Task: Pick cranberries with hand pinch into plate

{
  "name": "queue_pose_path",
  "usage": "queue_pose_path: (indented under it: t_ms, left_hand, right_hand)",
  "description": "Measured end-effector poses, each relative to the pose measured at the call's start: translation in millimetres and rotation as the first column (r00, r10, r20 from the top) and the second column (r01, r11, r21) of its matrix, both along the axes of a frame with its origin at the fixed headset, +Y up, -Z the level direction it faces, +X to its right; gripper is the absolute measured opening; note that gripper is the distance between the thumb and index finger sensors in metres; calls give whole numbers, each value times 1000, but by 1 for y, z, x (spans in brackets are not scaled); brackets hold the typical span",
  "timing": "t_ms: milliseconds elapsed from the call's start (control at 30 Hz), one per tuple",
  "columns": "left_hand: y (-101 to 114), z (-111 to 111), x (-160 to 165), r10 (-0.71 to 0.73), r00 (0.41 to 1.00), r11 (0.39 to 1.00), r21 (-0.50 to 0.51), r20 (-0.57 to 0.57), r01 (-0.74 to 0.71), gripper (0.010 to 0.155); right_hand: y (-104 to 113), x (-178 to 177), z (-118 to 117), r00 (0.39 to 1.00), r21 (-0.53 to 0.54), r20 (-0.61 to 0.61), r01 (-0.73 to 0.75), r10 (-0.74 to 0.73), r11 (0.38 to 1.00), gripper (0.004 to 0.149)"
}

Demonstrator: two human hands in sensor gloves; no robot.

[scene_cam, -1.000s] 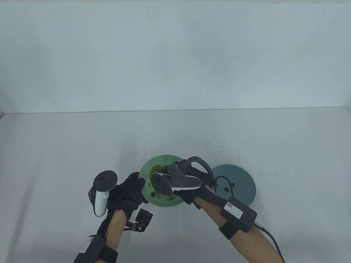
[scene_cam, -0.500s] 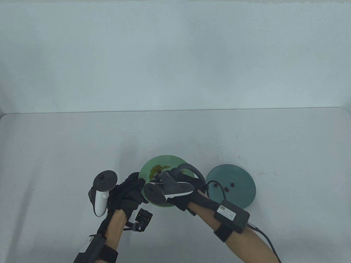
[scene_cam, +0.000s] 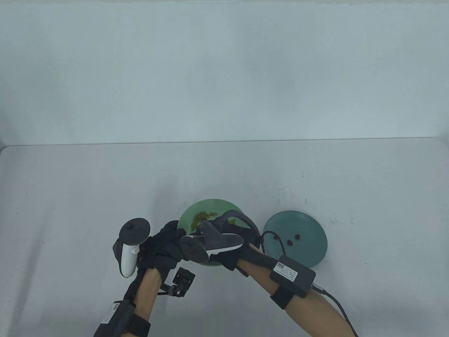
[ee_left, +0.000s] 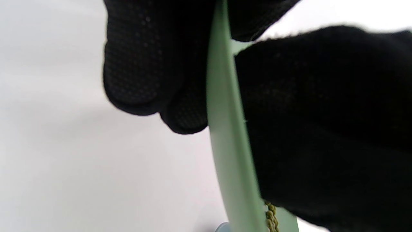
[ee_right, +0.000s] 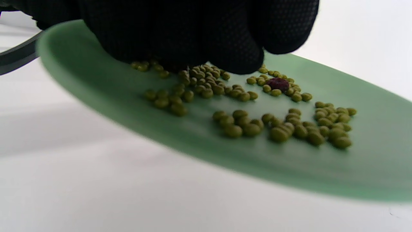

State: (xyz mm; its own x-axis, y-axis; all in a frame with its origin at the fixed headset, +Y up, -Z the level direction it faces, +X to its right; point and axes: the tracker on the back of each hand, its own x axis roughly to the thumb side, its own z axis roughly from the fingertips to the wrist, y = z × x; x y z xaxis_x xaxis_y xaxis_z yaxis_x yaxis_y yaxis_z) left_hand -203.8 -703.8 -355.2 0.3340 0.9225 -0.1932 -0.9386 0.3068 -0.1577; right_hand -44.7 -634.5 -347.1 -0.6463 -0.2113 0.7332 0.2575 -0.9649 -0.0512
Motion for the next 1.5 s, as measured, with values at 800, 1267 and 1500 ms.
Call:
queue_pose_path:
  t_ms: [800,1267,1500]
  left_hand:
    - [0,0,3,-19,999,1000,1,30,19,53]
    - [0,0,0,-28,999,1000,-6,18,28,54]
    - [0,0,0,-29,999,1000,-6,14,29,54]
  right_hand:
    - [0,-1,-6,1000,-97,-26,14,-16,995,54]
    - [43,33,-12,997,10,52,64,-64,998,53]
    - [59,99,-24,974,66,215,58,-71,996,52]
